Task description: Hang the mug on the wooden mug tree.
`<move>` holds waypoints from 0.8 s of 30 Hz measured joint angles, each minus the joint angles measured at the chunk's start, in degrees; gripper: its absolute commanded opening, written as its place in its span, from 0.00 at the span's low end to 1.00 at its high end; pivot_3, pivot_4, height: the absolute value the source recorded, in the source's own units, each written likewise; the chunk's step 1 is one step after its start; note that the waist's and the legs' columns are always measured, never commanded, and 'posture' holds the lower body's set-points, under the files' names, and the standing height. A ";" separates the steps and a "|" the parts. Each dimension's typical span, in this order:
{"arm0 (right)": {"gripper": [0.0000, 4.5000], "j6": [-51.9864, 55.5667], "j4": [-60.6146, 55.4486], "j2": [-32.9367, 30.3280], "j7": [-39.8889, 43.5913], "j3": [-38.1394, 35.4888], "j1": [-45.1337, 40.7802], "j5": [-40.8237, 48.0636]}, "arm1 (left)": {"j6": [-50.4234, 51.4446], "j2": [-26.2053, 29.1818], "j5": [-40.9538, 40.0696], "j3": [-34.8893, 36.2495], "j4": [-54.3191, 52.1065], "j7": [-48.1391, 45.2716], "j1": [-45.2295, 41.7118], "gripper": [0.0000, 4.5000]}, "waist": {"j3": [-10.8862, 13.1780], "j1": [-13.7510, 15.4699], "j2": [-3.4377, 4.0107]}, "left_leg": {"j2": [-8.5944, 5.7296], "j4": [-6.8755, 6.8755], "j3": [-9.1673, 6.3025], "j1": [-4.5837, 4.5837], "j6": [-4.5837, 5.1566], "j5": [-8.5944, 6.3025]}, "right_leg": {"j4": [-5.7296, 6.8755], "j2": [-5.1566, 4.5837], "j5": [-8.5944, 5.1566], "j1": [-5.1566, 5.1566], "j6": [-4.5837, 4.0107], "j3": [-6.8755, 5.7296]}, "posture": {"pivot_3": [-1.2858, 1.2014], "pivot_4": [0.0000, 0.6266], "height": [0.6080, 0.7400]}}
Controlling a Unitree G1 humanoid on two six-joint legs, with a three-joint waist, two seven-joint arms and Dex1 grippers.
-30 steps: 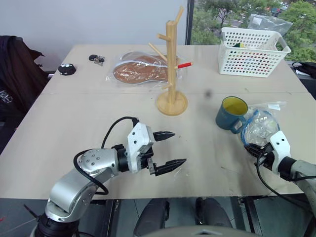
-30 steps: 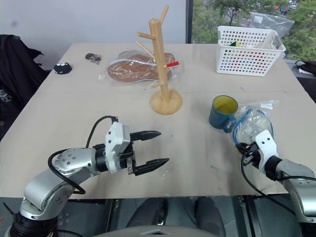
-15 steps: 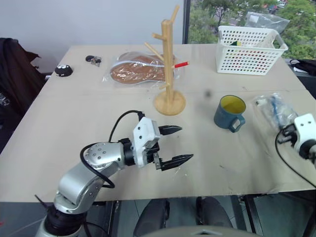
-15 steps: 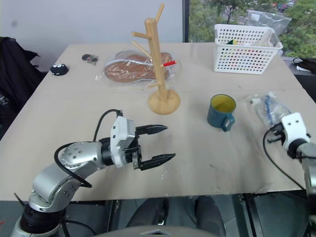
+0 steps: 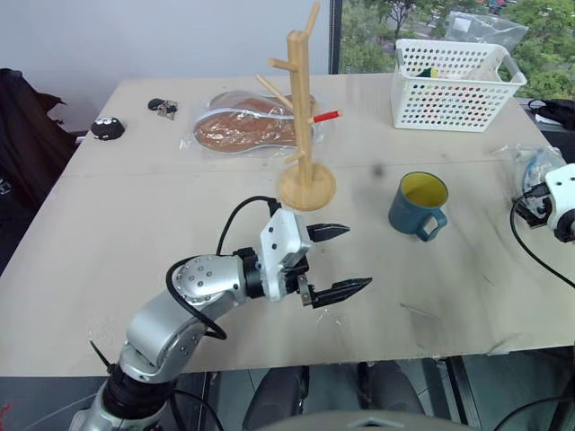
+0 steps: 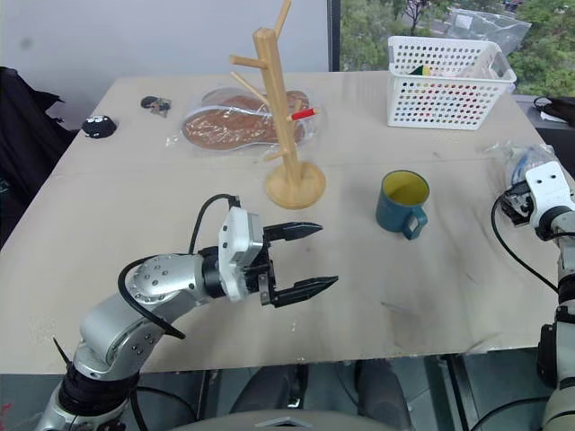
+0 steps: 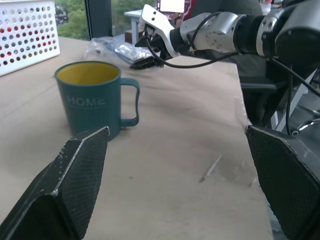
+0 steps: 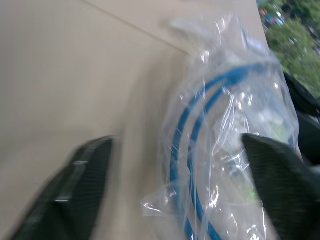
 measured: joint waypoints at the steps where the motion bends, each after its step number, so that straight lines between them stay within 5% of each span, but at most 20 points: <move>1: 0.99 2.45 -7.02 -0.02 1.19 -1.47 4.06 2.21 | 0.01 -0.58 -0.02 -0.02 -0.63 0.71 0.65 1.00 | -0.01 0.17 0.01 | 0.03 0.00 -0.06 -0.01 0.00 0.00 | 0.03 0.02 0.00 0.00 0.00 -0.05 | 0.52 0.24 1.00; 7: 0.99 26.24 -51.89 3.96 2.96 -7.27 30.83 17.74 | 0.01 0.57 1.22 -0.13 -2.97 2.78 6.02 1.00 | -0.02 0.24 0.11 | 0.09 -0.03 -0.15 0.01 0.24 -0.15 | 0.07 0.08 -0.01 0.00 -0.01 -0.07 | 0.52 0.24 1.00; 10: 0.99 36.16 -68.01 7.45 -0.77 -7.44 37.12 23.16 | -0.57 0.69 2.46 0.02 -3.27 3.40 6.91 1.00 | -0.01 0.06 0.09 | 0.08 0.07 -0.05 0.08 0.27 -0.16 | 0.06 0.08 -0.01 0.06 0.01 0.02 | 0.52 0.24 1.00; 17: 0.99 48.78 -81.28 23.35 -20.55 0.68 31.81 22.89 | -1.55 0.63 2.76 -0.33 -2.60 1.85 4.65 1.00 | -0.04 0.04 -0.07 | 0.04 0.24 -0.18 0.25 0.24 -0.15 | 0.05 0.10 -0.10 0.33 -0.14 -0.14 | 0.52 0.24 1.00; 24: 0.99 49.64 -79.34 27.26 -28.90 3.57 29.42 15.98 | -1.70 1.08 2.82 -0.16 -1.40 1.02 3.59 1.00 | -0.03 0.41 -0.06 | -0.04 0.04 -0.24 0.01 -0.03 0.00 | 0.01 0.08 -0.02 0.01 0.01 -0.17 | 0.52 0.24 1.00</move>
